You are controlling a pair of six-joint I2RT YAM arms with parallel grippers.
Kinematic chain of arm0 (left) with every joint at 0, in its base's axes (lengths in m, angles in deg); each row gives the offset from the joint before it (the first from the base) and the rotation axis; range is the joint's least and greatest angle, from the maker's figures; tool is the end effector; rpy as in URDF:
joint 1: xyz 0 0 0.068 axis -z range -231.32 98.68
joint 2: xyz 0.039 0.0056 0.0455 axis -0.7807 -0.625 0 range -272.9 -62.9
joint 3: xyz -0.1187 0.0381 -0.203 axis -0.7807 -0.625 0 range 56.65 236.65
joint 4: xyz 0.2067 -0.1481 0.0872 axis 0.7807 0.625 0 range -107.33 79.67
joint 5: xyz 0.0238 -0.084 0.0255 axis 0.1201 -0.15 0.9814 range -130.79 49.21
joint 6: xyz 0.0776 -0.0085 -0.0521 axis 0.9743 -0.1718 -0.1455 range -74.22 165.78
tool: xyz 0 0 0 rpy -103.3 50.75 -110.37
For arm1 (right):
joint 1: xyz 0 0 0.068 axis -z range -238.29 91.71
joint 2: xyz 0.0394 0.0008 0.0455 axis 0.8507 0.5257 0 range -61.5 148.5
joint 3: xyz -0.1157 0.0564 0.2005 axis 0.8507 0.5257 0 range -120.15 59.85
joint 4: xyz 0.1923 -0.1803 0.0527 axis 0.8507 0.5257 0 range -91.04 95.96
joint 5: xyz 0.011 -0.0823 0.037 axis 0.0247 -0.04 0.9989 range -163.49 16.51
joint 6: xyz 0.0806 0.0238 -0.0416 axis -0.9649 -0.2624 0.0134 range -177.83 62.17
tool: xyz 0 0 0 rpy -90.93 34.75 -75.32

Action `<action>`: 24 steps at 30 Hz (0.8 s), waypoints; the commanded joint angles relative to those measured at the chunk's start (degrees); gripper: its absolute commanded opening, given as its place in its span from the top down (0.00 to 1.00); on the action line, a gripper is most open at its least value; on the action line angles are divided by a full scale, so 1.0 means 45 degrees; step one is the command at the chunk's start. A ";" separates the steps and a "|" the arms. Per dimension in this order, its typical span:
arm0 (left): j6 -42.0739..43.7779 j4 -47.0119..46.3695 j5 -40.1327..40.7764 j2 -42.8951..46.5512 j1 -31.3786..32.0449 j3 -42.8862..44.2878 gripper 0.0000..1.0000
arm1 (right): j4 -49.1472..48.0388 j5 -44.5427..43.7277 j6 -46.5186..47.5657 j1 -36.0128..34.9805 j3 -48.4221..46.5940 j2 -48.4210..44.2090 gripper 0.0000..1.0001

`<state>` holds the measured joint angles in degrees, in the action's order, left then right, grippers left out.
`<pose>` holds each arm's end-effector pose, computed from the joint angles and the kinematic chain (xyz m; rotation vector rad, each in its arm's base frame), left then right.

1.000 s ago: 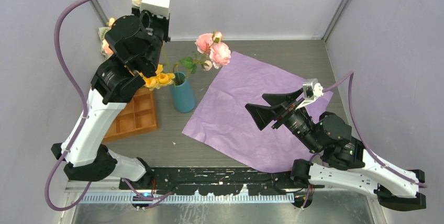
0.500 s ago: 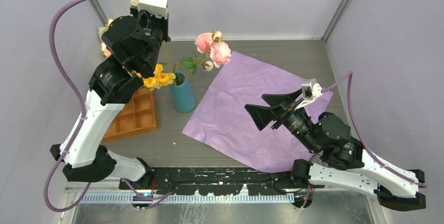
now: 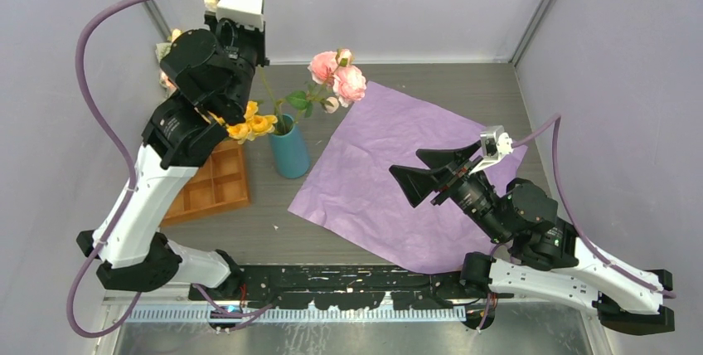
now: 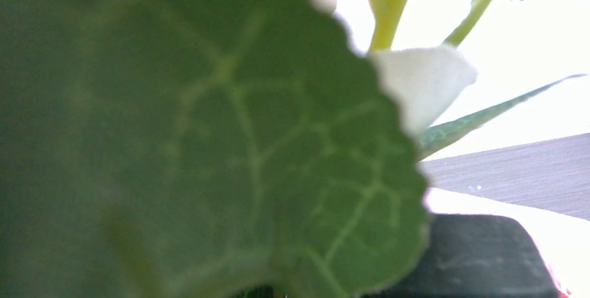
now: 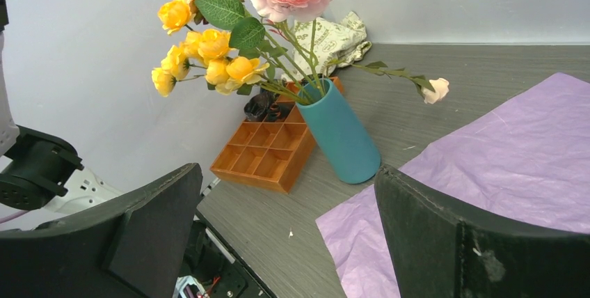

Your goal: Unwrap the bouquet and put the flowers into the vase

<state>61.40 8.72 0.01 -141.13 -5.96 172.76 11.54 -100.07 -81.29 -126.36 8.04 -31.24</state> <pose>0.2301 -0.1543 0.5677 0.1452 1.4077 0.0560 0.1037 0.1565 0.4005 -0.1797 1.4958 0.9780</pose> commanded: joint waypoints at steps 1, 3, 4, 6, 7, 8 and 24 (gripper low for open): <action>0.0081 -0.1291 0.0332 0.0591 0.0041 -0.0932 0.97 | -0.0284 -0.0201 0.0004 -0.0005 0.0005 0.0023 0.01; -0.0048 -0.1638 0.0443 0.0909 0.0036 -0.1740 0.97 | -0.0276 -0.0198 -0.0015 -0.0003 0.0038 0.0033 0.00; -0.0132 -0.1802 0.0485 0.1034 0.0036 -0.2122 0.97 | -0.0276 -0.0214 -0.0020 0.0009 0.0048 0.0033 0.01; -0.0361 -0.2009 0.0595 0.1247 0.0036 -0.2794 0.96 | -0.0271 -0.0239 -0.0038 -0.0009 0.0101 0.0015 0.01; -0.0472 -0.2063 0.0638 0.1304 0.0036 -0.3081 0.96 | -0.0265 -0.0242 -0.0066 0.0008 0.0119 0.0014 0.01; -0.0586 -0.2092 0.0704 0.1357 0.0036 -0.3455 0.96 | -0.0257 -0.0253 -0.0077 -0.0002 0.0153 0.0004 0.01; -0.3121 -0.2242 0.0988 0.2303 0.0003 -0.7439 0.97 | -0.0192 -0.0516 -0.0254 -0.0007 0.0593 -0.0046 0.01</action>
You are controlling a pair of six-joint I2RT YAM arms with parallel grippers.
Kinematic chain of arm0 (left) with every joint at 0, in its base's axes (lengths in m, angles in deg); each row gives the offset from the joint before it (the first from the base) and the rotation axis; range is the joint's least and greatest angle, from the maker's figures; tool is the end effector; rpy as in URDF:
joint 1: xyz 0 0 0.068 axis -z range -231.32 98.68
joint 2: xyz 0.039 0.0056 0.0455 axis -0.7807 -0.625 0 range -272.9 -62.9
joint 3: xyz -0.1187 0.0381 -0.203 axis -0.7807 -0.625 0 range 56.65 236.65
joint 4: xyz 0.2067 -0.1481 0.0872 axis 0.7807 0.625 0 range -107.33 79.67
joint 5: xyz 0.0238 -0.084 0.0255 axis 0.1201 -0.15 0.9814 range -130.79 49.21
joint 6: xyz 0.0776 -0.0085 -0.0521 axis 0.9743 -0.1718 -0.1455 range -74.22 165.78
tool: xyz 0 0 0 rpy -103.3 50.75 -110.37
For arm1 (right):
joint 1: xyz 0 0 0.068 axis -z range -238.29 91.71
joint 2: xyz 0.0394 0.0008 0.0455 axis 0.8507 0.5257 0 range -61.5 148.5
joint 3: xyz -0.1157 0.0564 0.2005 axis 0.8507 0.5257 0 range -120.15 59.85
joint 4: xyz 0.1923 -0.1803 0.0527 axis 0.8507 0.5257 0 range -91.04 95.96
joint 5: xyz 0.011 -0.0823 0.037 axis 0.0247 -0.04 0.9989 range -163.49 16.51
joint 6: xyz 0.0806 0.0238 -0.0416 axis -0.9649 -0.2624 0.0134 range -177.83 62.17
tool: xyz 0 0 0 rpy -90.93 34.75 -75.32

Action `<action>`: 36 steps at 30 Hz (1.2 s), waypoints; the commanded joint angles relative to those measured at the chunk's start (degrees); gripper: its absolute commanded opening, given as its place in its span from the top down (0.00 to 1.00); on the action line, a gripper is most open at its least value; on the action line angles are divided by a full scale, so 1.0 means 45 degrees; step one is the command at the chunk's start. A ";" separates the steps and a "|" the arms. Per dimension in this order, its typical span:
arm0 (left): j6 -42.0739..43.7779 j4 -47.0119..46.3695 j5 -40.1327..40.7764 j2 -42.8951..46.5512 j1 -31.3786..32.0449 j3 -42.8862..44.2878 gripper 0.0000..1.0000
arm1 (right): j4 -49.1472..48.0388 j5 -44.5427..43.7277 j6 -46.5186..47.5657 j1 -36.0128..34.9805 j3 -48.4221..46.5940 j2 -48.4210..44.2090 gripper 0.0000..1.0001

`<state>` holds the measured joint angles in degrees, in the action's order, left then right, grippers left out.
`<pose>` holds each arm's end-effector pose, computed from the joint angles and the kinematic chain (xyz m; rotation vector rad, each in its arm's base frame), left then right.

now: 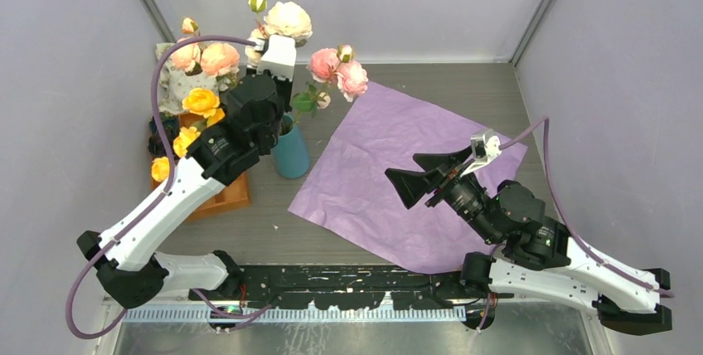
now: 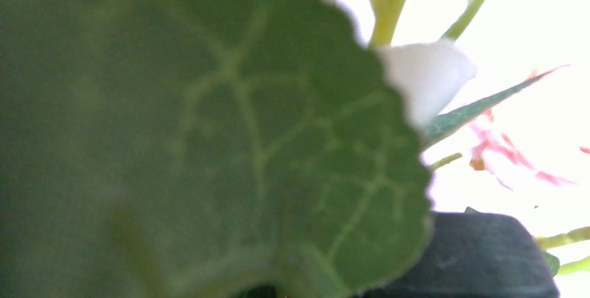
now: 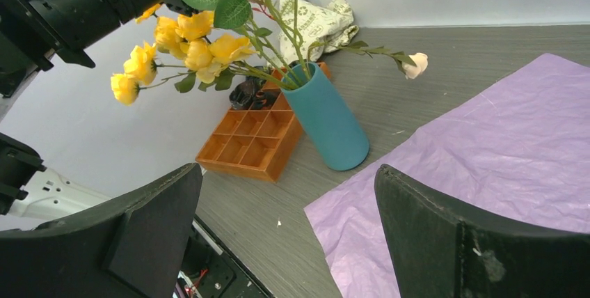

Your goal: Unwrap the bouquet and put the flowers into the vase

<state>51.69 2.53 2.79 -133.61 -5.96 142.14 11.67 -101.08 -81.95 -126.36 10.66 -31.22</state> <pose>0.2584 -0.1787 0.4393 0.1580 1.6283 0.1037 0.1076 0.1624 0.3834 -0.1798 1.5384 0.9450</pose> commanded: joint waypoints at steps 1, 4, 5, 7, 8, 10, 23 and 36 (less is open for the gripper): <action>-0.1080 -0.0884 0.0390 0.0685 -0.0019 -0.0859 0.96 | -0.0211 -0.0311 -0.0109 -0.0004 0.0022 -0.0052 0.00; -0.1251 -0.0706 0.0431 0.0733 -0.0184 -0.1093 0.96 | -0.0181 -0.0294 -0.0128 -0.0003 0.0015 -0.0050 0.00; -0.1521 -0.0658 0.0424 0.0727 -0.0221 -0.1160 0.95 | -0.0172 -0.0299 -0.0143 -0.0008 0.0030 -0.0040 0.00; -0.1781 -0.0571 0.0424 0.0738 -0.0303 -0.1297 0.95 | -0.0180 -0.0313 -0.0148 -0.0001 0.0050 -0.0030 0.00; -0.1860 -0.0566 0.0434 0.0757 -0.0341 -0.1381 0.94 | -0.0199 -0.0313 -0.0148 -0.0003 0.0066 -0.0030 0.00; -0.2062 -0.0545 0.0424 0.0789 -0.0404 -0.1581 0.93 | -0.0190 -0.0332 -0.0167 -0.0009 0.0081 -0.0002 0.01; -0.3648 -0.0250 0.0434 0.0865 -0.0680 -0.3178 0.89 | -0.0014 -0.0450 -0.0127 0.0008 0.0105 -0.0047 0.00; -0.4599 0.0740 0.0152 0.1173 -0.0960 -0.2929 0.54 | 0.0059 -0.0509 -0.0206 -0.0002 0.0225 -0.0185 0.00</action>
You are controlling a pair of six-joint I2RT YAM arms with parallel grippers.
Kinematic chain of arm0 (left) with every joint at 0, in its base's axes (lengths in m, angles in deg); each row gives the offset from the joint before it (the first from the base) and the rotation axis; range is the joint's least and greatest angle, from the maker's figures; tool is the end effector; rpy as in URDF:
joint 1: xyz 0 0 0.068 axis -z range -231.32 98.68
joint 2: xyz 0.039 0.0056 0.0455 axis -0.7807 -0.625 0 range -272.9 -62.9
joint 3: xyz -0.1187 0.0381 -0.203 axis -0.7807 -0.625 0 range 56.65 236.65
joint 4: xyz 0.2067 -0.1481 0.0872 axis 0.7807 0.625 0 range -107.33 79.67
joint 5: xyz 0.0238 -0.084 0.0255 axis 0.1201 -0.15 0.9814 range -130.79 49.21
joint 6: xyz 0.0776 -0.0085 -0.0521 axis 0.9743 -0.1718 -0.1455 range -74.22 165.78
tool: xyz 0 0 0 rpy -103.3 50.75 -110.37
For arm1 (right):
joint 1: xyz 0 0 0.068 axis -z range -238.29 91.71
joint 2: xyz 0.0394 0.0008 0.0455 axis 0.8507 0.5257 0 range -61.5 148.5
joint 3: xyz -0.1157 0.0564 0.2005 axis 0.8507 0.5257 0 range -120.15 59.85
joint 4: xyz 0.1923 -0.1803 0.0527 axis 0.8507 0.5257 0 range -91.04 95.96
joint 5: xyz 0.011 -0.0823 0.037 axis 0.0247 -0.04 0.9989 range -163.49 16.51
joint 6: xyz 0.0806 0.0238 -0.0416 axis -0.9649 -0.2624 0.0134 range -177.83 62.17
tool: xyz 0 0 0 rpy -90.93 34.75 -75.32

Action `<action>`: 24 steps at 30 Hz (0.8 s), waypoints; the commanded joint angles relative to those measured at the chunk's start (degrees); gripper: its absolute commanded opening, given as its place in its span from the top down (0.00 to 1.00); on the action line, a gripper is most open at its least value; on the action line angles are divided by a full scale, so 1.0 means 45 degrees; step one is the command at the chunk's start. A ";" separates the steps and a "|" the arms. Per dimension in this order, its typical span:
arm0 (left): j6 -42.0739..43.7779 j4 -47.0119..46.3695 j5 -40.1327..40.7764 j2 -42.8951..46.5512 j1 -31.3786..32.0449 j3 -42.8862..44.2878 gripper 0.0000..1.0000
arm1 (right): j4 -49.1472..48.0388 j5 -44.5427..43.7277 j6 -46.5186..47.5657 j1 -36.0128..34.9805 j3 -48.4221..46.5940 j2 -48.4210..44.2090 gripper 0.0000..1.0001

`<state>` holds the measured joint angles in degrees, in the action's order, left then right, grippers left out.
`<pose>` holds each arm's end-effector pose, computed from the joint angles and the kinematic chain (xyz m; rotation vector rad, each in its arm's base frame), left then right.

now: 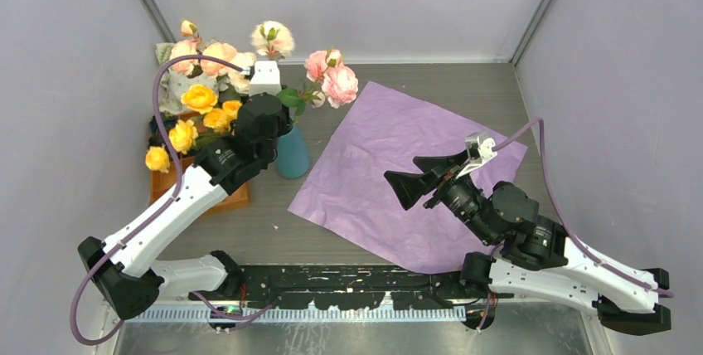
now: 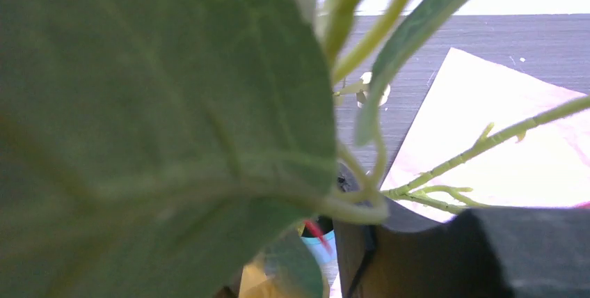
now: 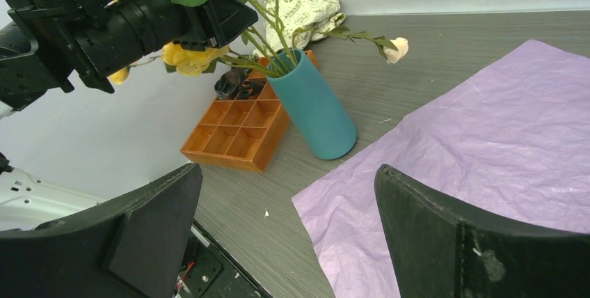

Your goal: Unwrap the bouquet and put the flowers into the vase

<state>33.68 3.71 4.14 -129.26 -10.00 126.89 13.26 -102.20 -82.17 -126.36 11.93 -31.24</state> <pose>0.2684 -0.1564 0.3599 -0.0732 1.7802 0.0644 0.1099 0.1645 0.3711 -0.1849 1.5790 0.9024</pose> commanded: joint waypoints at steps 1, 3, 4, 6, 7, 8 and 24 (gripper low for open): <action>-0.0576 0.0559 -0.0185 0.0231 -0.0061 0.0651 0.52 | -0.0294 -0.0261 -0.0158 0.0001 -0.0064 -0.0172 0.00; -0.0469 0.0740 -0.0325 0.0247 -0.0058 0.1104 0.49 | -0.0288 -0.0261 -0.0177 -0.0009 -0.0045 -0.0178 0.00; -0.0397 0.0807 -0.0412 0.0243 -0.0061 0.1334 0.47 | -0.0291 -0.0261 -0.0192 -0.0004 -0.0036 -0.0181 0.01; -0.0246 0.0897 -0.0526 0.0227 -0.0061 0.1786 0.45 | -0.0315 -0.0261 -0.0219 -0.0006 -0.0015 -0.0152 0.00; -0.0154 0.0946 -0.0596 0.0201 -0.0061 0.2040 0.43 | -0.0327 -0.0261 -0.0219 -0.0009 -0.0015 -0.0144 0.01; -0.0103 0.0991 -0.0678 0.0198 -0.0051 0.2376 0.41 | -0.0315 -0.0261 -0.0217 -0.0003 -0.0017 -0.0138 0.00; -0.0244 0.1721 -0.3186 0.0788 -0.0061 0.5894 0.38 | -0.0295 -0.0317 -0.0236 0.0009 -0.0033 -0.0066 0.01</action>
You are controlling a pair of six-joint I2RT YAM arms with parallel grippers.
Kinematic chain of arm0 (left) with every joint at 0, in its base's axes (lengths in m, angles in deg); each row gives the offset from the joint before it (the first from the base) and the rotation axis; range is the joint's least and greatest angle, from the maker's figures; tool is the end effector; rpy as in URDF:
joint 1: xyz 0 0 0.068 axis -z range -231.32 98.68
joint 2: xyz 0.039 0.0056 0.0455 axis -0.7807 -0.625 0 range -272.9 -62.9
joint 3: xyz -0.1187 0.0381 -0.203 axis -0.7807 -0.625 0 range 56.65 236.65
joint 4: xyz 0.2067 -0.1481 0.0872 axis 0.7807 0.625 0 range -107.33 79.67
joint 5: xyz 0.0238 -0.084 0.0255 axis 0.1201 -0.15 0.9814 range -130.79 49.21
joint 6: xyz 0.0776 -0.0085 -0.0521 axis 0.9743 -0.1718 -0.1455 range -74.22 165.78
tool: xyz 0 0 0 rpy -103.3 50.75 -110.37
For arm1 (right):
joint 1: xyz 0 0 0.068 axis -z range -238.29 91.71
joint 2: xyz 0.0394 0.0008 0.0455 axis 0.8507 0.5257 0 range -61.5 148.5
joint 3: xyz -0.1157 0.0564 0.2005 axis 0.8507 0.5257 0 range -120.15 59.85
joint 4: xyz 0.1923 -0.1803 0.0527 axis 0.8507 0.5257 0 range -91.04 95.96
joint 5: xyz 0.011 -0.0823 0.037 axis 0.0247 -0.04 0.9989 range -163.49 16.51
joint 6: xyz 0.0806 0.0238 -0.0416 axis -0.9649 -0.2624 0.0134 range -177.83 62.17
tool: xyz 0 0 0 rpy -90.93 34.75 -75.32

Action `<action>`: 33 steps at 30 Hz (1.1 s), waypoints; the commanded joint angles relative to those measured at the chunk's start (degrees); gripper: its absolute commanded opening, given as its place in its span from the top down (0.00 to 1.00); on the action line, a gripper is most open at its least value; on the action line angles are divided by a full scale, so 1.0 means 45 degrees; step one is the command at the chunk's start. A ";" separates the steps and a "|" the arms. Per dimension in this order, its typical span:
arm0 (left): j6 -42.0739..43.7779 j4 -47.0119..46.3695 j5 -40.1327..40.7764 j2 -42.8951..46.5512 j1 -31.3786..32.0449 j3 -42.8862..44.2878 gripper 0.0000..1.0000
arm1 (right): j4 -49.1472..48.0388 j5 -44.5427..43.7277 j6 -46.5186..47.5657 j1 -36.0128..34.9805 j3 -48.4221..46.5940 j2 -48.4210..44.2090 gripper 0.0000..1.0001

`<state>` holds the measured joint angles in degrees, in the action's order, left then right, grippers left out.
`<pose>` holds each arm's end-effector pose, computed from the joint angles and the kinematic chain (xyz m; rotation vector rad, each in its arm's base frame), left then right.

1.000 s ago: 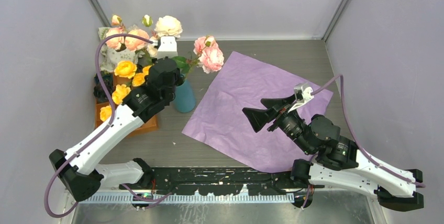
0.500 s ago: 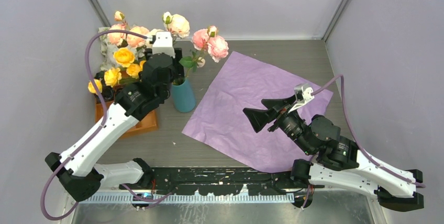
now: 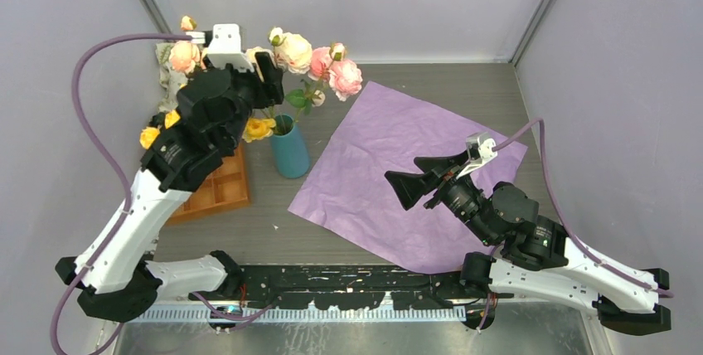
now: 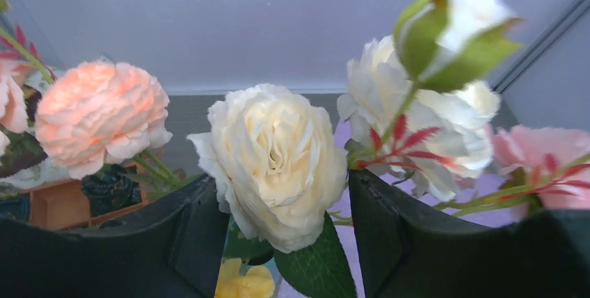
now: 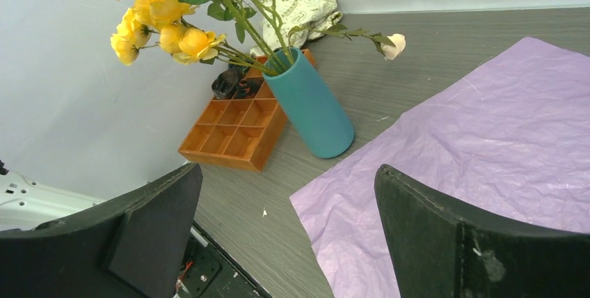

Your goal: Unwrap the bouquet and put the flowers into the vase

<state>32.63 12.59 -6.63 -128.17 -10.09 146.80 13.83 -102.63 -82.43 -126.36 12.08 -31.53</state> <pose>0.2361 -0.1438 0.4688 -0.0482 1.6479 -0.2303 0.1100 0.1632 0.3695 -0.1788 1.5859 0.8955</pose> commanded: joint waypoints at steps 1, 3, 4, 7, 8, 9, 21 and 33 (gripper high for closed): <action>-0.0008 -0.0244 -0.1022 0.0580 -0.0037 0.1803 0.38 | -0.0430 -0.0212 -0.0178 -0.0007 -0.0068 -0.0002 0.01; 0.0002 -0.0245 -0.1500 0.0632 -0.0034 0.2433 0.38 | -0.0452 -0.0489 -0.0250 -0.0008 -0.0068 0.0027 0.00; 0.0035 -0.0244 -0.1723 0.0650 -0.0036 0.2809 0.38 | -0.0412 -0.0795 -0.0328 -0.0009 -0.0095 0.0056 0.01; 0.0089 -0.0130 -0.2253 0.0703 -0.0028 0.3977 0.38 | 0.0170 -0.2467 -0.0709 -0.0003 -0.0357 0.0240 0.01; 0.0048 -0.0073 -0.2501 0.0831 -0.0028 0.4318 0.38 | 0.0591 -0.3010 -0.0852 0.0006 -0.0578 0.0361 0.01; -0.0033 -0.0100 -0.2769 0.0985 -0.0040 0.4666 0.38 | 0.0973 -0.3510 -0.0940 -0.0003 -0.0877 0.0503 0.01; -0.1445 -0.0044 -0.3670 0.6236 -0.0042 0.1976 0.38 | 0.2644 -0.7925 -0.1482 -0.0007 -0.1587 0.0301 0.01; -0.2059 0.3365 0.0889 1.1444 -0.0196 0.0241 0.38 | 0.3520 -1.0184 -0.1616 -0.0001 -0.1194 -0.2508 0.00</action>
<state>24.85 21.79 -9.37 -77.53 -10.61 149.60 26.82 -142.83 -87.98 -126.36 7.82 -41.78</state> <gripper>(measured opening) 0.621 0.993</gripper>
